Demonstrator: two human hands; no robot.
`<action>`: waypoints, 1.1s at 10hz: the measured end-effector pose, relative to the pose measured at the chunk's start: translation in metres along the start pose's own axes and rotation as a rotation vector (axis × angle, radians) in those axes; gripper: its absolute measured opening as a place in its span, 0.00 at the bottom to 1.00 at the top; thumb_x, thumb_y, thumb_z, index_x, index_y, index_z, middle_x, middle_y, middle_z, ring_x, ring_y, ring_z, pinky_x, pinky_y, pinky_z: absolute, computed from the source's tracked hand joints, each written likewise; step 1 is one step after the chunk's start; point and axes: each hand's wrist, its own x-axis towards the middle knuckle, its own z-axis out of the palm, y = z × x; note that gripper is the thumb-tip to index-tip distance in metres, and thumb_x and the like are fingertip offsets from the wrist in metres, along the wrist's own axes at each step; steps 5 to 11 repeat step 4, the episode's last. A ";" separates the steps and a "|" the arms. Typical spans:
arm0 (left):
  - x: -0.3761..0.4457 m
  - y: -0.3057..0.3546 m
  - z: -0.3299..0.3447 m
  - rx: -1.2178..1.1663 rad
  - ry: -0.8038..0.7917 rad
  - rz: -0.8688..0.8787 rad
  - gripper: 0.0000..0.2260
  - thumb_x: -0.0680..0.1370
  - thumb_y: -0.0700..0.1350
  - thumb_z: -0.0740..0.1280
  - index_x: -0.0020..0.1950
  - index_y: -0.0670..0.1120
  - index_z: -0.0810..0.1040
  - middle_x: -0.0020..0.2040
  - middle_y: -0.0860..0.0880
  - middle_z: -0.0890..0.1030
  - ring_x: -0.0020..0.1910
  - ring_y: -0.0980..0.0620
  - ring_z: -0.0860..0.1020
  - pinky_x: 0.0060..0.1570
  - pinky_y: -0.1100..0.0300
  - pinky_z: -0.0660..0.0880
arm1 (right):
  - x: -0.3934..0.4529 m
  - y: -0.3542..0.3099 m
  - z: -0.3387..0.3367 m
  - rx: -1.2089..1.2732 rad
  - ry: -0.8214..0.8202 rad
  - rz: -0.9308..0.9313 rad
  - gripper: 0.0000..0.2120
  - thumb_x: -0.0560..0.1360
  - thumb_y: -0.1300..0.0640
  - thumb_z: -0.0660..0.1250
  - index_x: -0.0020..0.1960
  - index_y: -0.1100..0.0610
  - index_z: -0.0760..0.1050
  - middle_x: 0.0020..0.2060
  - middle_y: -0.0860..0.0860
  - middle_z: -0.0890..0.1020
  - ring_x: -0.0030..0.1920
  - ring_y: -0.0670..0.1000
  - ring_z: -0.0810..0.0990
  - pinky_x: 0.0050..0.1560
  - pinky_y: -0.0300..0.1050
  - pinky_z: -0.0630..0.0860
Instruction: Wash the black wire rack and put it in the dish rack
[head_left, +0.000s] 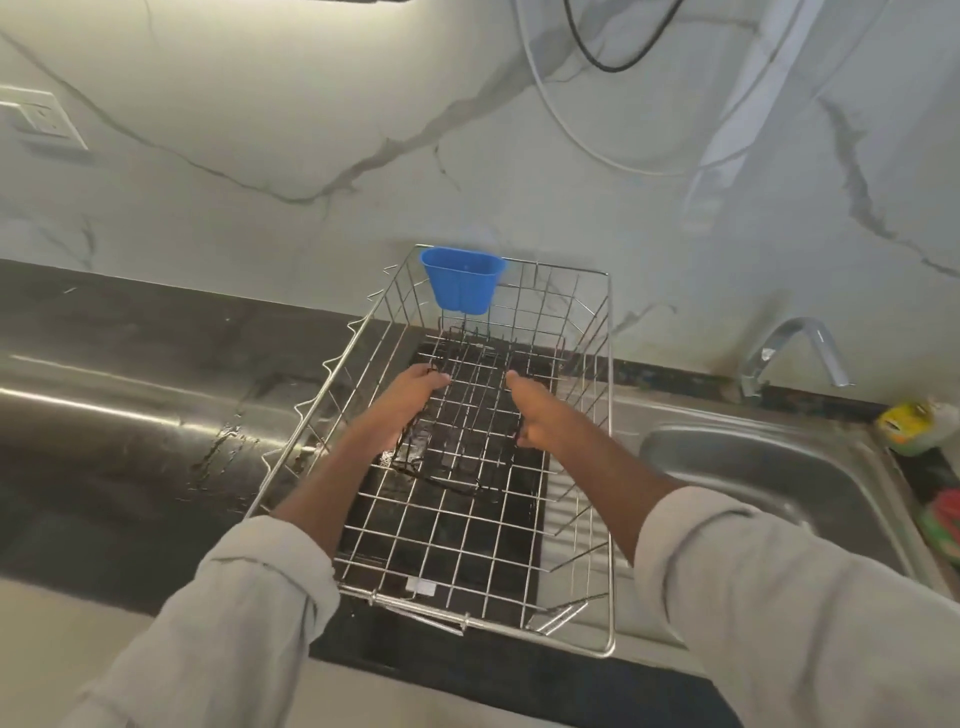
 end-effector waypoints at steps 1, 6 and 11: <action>0.003 -0.007 0.005 -0.022 0.004 -0.011 0.29 0.86 0.55 0.63 0.85 0.49 0.61 0.82 0.46 0.67 0.78 0.41 0.68 0.78 0.40 0.65 | 0.007 0.004 0.007 0.008 0.026 -0.024 0.31 0.86 0.44 0.55 0.84 0.57 0.52 0.82 0.57 0.57 0.81 0.61 0.59 0.79 0.61 0.59; -0.006 -0.009 0.025 0.171 0.243 0.140 0.26 0.88 0.51 0.60 0.85 0.46 0.60 0.75 0.47 0.75 0.61 0.50 0.79 0.68 0.45 0.74 | -0.009 0.007 -0.002 -0.188 0.222 -0.272 0.26 0.84 0.51 0.60 0.79 0.61 0.62 0.70 0.58 0.75 0.65 0.57 0.78 0.63 0.52 0.76; -0.006 -0.009 0.025 0.171 0.243 0.140 0.26 0.88 0.51 0.60 0.85 0.46 0.60 0.75 0.47 0.75 0.61 0.50 0.79 0.68 0.45 0.74 | -0.009 0.007 -0.002 -0.188 0.222 -0.272 0.26 0.84 0.51 0.60 0.79 0.61 0.62 0.70 0.58 0.75 0.65 0.57 0.78 0.63 0.52 0.76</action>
